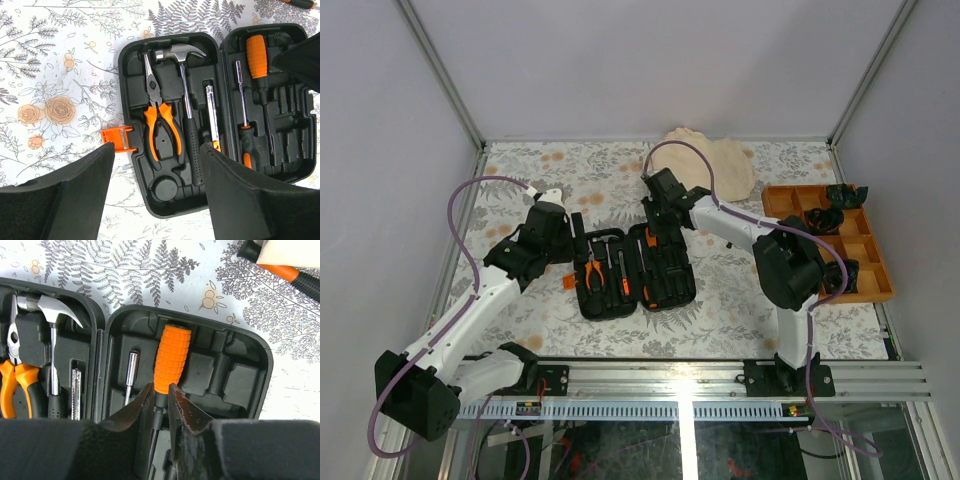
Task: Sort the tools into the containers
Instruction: Place the screwdriver in the storage box.
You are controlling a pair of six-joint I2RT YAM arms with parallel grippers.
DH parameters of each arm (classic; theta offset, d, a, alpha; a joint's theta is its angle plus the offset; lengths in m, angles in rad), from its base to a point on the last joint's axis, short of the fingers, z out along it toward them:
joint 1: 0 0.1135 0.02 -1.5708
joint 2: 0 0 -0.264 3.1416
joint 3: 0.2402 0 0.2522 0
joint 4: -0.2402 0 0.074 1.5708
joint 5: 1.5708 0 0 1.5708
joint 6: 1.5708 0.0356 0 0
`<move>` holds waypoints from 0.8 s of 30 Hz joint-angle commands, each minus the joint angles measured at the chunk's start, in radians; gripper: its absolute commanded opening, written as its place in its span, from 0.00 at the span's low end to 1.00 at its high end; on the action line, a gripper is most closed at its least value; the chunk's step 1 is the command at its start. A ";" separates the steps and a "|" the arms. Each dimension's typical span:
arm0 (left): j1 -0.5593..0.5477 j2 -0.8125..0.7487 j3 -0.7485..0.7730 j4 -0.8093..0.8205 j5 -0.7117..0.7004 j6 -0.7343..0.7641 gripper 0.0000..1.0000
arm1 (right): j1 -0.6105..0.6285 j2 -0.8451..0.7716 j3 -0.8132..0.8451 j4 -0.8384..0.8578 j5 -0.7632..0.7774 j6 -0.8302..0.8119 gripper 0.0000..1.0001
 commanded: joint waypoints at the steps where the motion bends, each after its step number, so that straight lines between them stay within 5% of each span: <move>1: 0.007 -0.014 -0.010 0.029 -0.027 0.021 0.68 | 0.008 0.029 0.047 -0.015 -0.043 -0.040 0.24; 24: 0.008 -0.006 -0.008 0.026 -0.020 0.020 0.68 | 0.012 0.122 0.095 -0.126 0.081 -0.015 0.25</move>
